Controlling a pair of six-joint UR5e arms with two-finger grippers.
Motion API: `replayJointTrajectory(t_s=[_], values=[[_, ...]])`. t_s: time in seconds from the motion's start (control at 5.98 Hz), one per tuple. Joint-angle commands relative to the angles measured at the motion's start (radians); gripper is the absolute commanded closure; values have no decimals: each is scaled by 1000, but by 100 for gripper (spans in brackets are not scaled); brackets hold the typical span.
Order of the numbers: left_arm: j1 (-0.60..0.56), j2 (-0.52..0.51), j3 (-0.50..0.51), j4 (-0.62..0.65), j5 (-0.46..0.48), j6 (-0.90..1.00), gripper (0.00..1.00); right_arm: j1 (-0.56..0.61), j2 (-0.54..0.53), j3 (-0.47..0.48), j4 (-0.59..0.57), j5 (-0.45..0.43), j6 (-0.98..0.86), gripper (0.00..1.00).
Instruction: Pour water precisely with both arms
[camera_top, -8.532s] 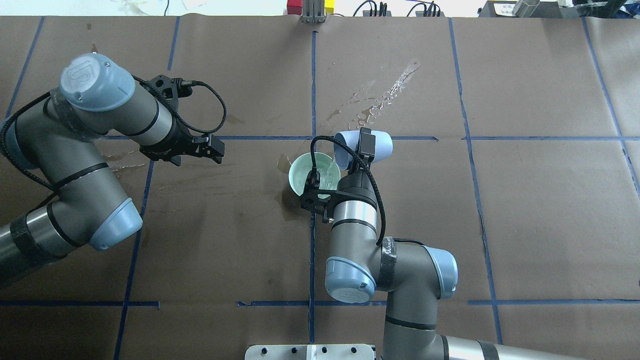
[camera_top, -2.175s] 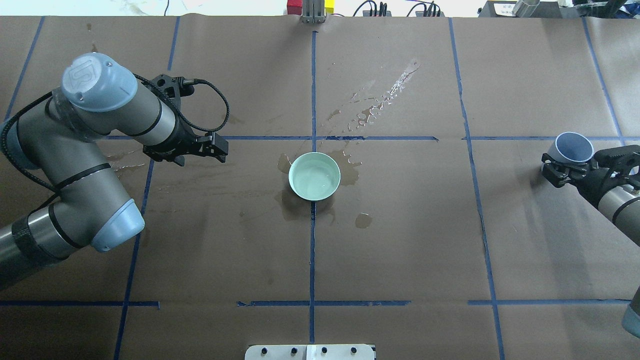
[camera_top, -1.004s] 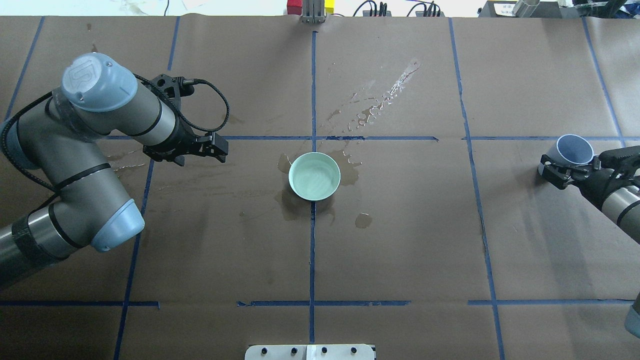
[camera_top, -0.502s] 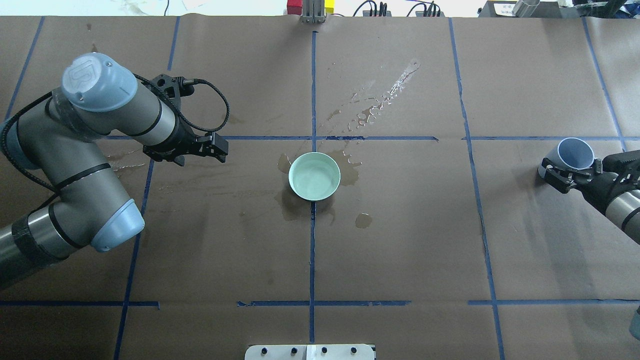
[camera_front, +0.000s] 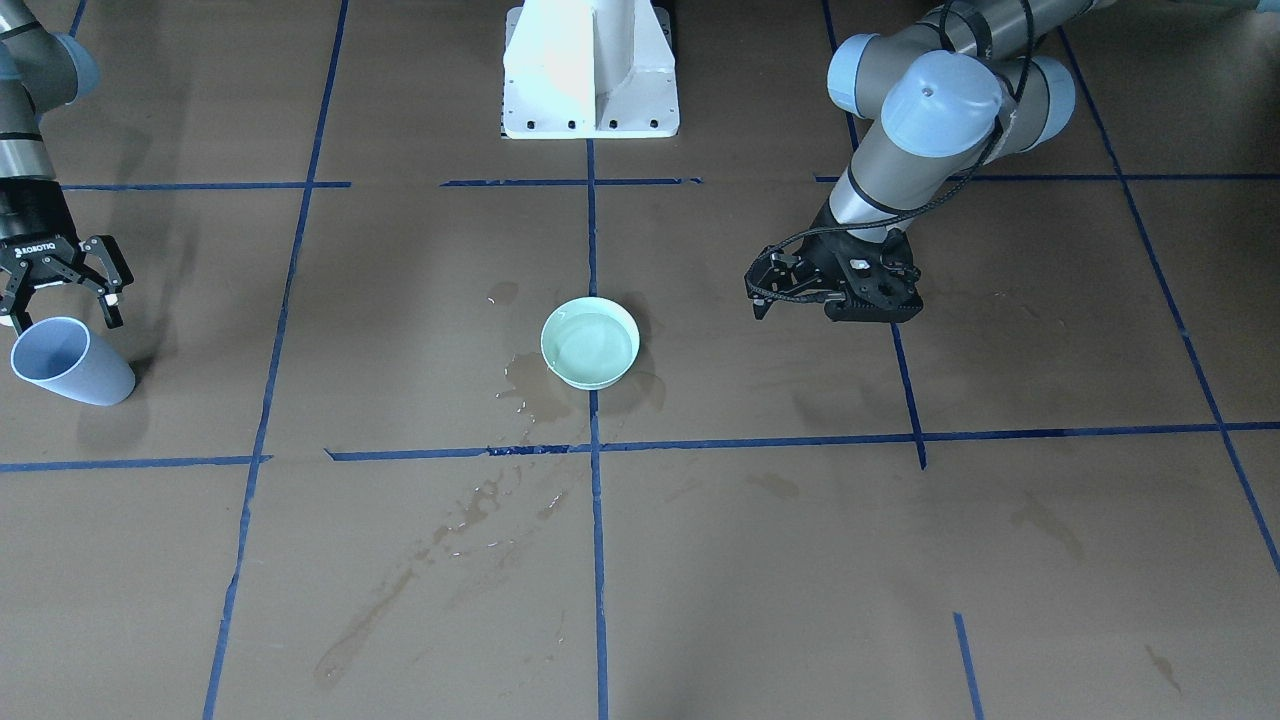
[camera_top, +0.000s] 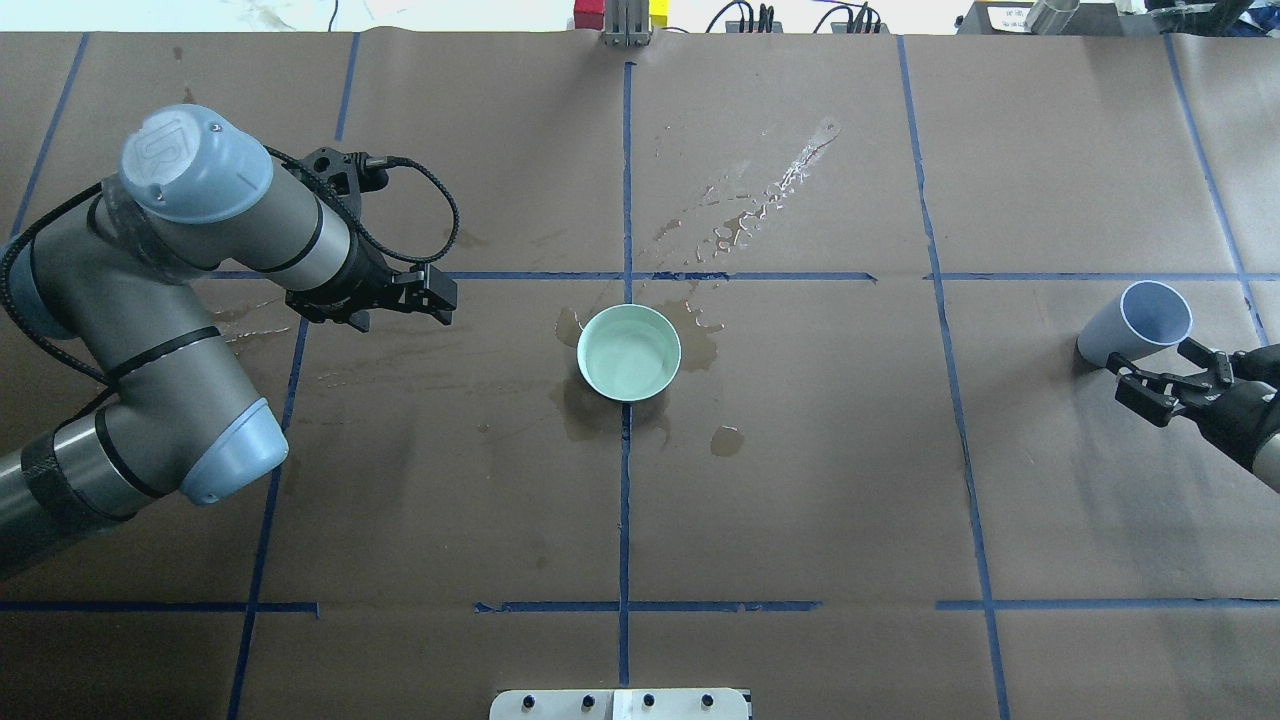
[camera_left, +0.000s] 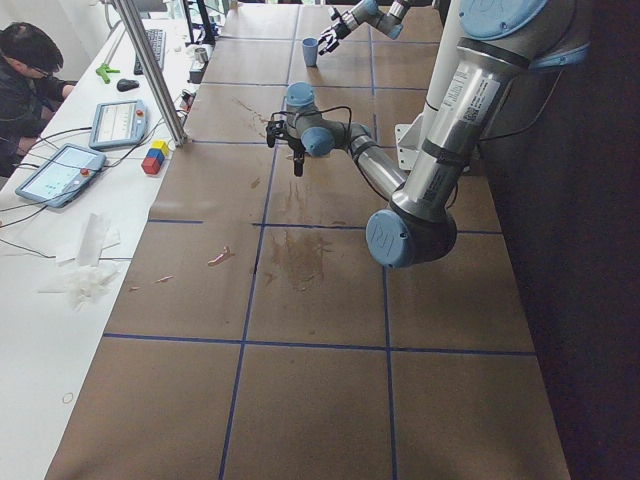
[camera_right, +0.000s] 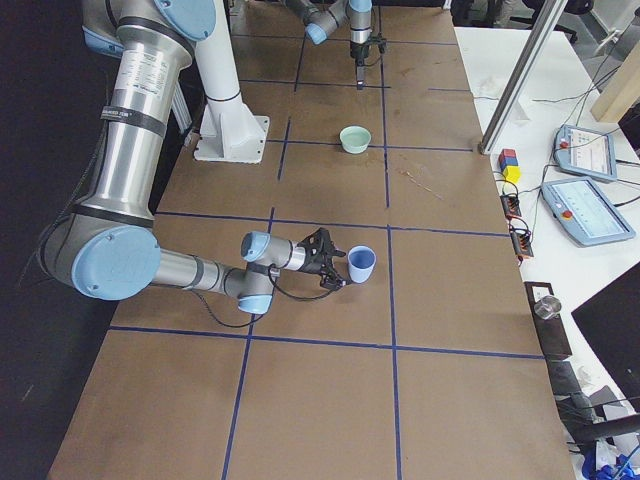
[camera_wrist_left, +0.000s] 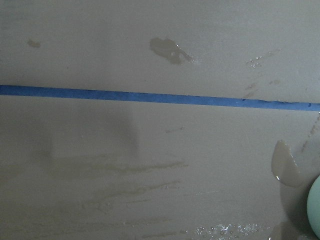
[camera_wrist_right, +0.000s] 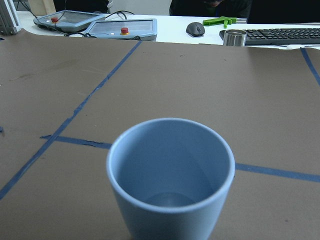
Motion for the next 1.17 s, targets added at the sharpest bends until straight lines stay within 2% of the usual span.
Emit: replayJointTrajectory(t_s=[0.0, 0.33, 0.5, 0.67, 0.84, 1.0], values=[[0, -1, -3, 0, 0, -2, 0, -9, -88, 0, 103, 73, -9, 1], [0, 1, -7, 2, 0, -2, 0, 3, -127, 2, 128, 125, -15, 1], [0, -1, -7, 2, 0, -2, 0, 85, -131, -1, 128, 235, -32, 1], [0, -3, -9, 0, 0, -2, 0, 241, -127, -5, 127, 412, -94, 1], [0, -6, -9, 2, 0, -2, 0, 356, -122, -5, 111, 534, -120, 1], [0, -7, -9, 2, 0, -2, 0, 538, -102, -2, 44, 743, -163, 1]])
